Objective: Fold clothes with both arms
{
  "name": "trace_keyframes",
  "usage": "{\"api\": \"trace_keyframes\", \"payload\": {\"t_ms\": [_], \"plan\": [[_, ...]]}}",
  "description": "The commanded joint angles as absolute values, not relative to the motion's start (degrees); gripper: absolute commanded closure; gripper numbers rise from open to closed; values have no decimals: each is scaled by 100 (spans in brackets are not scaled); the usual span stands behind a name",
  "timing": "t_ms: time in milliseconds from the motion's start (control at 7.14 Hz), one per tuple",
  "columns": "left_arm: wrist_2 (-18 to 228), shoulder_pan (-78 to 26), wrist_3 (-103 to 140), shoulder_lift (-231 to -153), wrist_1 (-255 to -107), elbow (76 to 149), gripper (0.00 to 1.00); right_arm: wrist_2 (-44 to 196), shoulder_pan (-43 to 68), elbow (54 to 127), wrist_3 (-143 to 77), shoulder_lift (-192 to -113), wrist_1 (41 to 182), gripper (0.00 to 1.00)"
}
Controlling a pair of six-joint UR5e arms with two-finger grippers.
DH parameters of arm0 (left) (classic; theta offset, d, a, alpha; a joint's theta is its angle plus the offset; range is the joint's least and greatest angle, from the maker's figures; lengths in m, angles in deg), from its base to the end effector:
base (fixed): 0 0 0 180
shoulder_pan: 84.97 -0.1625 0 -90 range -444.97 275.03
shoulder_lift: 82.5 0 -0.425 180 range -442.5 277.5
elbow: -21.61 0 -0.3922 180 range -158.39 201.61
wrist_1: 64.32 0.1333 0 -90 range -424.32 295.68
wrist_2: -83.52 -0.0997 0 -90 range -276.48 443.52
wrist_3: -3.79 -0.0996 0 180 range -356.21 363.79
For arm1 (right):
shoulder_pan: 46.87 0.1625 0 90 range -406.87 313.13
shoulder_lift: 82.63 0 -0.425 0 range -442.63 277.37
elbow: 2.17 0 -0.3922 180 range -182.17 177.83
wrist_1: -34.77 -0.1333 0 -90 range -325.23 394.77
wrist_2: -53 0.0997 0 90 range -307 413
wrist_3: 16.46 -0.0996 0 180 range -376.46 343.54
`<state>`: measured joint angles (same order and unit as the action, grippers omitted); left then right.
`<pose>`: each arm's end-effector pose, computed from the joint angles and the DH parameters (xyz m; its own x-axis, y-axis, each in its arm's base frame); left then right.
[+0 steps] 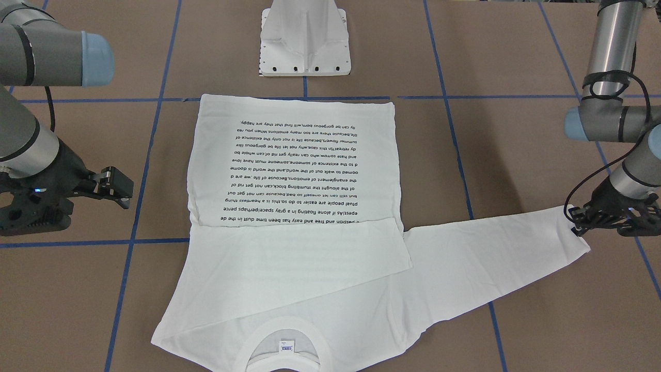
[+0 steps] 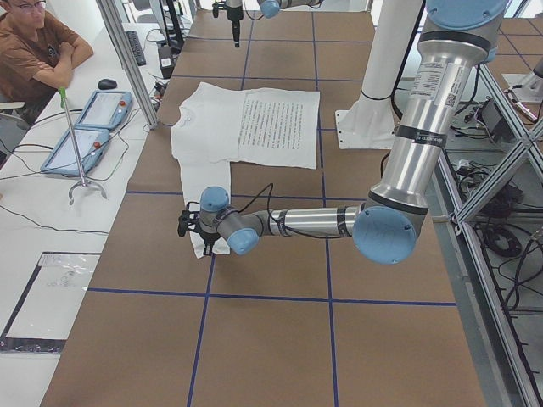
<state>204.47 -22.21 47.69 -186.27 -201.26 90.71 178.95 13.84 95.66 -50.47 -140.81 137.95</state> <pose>0.2115 -0.5902 0.6257 0.6846 0.0202 -0.7286 0.1709 0.9673 0.1874 -0.2533 -0.6046 0.3011 0.7241 -0.0808 0.6849 0.0397 0.9964 0.0755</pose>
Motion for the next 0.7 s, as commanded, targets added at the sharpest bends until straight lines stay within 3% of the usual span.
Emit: {"api": "trace_keyframes", "payload": {"t_ms": [0, 280, 560], "plan": [[20463, -2231, 5052, -18595, -20037, 9498, 100, 17895, 1404, 9566, -5047, -14099, 13804, 0], [20454, -2571, 5841, -18743, -19627, 9989, 100, 17938, 1456, 9688, -5047, -14308, 13795, 0], [20445, -2985, 6484, -19329, -18540, 10587, 100, 18123, 1570, 10047, -5047, -15026, 13560, 0]]}}
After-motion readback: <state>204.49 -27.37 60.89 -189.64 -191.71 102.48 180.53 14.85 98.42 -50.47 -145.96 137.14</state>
